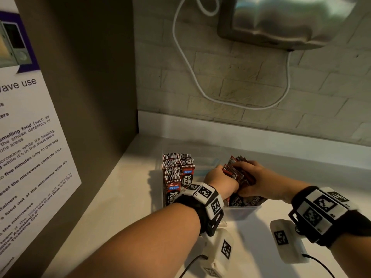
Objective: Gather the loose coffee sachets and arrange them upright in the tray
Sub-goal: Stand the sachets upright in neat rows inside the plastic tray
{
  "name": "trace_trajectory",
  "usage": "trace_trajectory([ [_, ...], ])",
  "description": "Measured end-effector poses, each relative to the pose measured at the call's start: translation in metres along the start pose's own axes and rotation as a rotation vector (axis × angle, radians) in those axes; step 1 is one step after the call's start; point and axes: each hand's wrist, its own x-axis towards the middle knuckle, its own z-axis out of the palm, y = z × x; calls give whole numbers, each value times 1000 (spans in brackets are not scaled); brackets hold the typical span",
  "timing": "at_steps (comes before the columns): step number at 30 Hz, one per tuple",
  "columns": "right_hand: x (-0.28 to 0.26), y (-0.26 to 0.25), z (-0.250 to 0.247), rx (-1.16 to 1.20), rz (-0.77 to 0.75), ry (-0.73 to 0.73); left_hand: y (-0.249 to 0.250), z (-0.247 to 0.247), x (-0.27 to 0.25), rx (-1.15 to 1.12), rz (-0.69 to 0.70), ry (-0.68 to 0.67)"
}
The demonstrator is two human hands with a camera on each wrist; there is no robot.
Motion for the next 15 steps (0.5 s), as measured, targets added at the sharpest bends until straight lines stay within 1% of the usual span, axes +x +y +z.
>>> trace_trajectory([
  [4,1,2,3,25,-8,22,1,-3,-2,-96,-58,-6],
  [8,0,2,6,45,-30,49,5,-3,-6,-186,-95,-62],
  [10,0,2,7,35,-29,74,5,-2,-6,-196,-90,-72],
  [15,-2,2,7,13,-11,100,3,-5,-5,-176,-87,-48],
])
